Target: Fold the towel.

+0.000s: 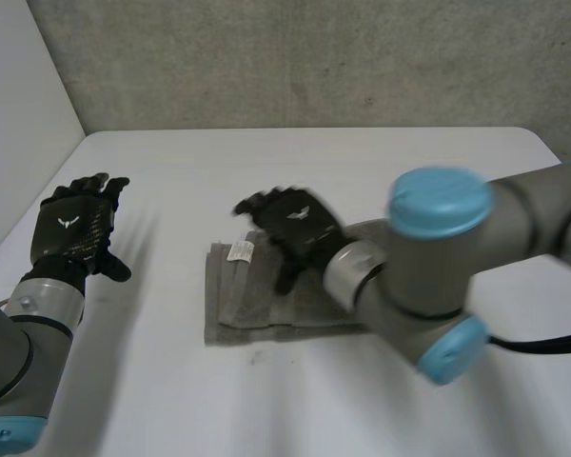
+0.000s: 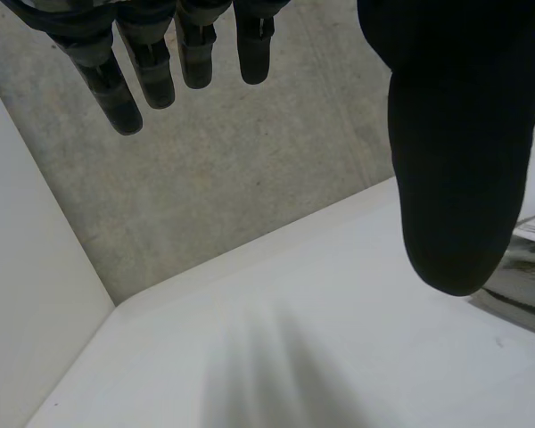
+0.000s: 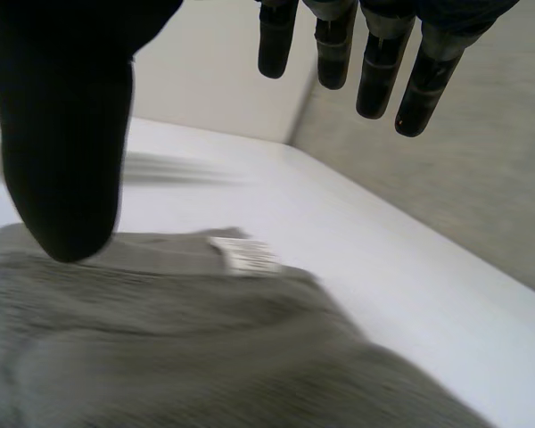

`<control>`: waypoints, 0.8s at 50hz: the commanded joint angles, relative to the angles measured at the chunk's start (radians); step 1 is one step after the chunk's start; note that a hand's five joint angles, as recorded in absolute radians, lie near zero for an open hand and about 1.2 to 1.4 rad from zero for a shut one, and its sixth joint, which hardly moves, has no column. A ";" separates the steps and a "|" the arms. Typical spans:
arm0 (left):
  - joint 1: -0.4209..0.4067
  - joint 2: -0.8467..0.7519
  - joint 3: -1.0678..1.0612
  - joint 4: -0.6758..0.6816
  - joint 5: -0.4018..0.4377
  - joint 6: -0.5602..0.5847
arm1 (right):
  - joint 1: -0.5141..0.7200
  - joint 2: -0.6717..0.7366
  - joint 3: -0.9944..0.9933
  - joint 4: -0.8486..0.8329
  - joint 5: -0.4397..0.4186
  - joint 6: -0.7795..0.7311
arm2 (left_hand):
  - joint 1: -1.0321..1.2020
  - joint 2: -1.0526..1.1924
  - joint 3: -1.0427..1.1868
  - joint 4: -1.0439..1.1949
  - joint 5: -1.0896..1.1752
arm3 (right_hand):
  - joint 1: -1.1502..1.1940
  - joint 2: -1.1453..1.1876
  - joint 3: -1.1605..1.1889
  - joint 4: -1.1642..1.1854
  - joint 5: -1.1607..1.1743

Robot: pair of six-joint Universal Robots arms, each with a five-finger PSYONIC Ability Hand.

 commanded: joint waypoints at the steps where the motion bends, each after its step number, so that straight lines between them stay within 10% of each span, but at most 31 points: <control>1: -0.017 0.002 0.007 0.003 0.001 0.002 | -0.184 -0.160 0.173 0.039 -0.004 -0.011 | -0.007 0.010 0.006 0.008 -0.028 | -0.037 -0.056 -0.042 -0.063 -0.073; 11: -0.100 -0.012 0.048 0.003 -0.001 0.002 | -0.377 -0.211 0.482 -0.049 -0.030 -0.090 | -0.006 0.011 0.007 0.009 -0.027 | 0.100 0.081 0.095 0.074 0.063; 23: -0.125 -0.012 0.038 0.003 -0.002 -0.001 | -0.443 -0.125 0.567 -0.195 -0.070 -0.171 | -0.007 0.010 0.006 0.008 -0.028 | 1.182 1.163 1.177 1.156 1.146; 27: -0.125 -0.008 0.034 0.003 -0.004 -0.003 | -0.448 -0.142 0.554 -0.224 -0.044 -0.171 | -0.007 0.010 0.006 0.008 -0.028 | 1.185 1.166 1.180 1.159 1.149; 35: -0.126 0.003 0.034 0.003 -0.007 -0.003 | -0.368 -0.202 0.412 -0.244 0.016 -0.168 | -0.007 0.010 0.006 0.008 -0.028 | 1.185 1.166 1.180 1.159 1.149; 40: -0.125 0.008 0.034 0.002 -0.009 -0.003 | -0.102 -0.115 0.191 -0.131 0.007 -0.174 | -0.007 0.010 0.006 0.008 -0.028 | 1.185 1.166 1.180 1.159 1.149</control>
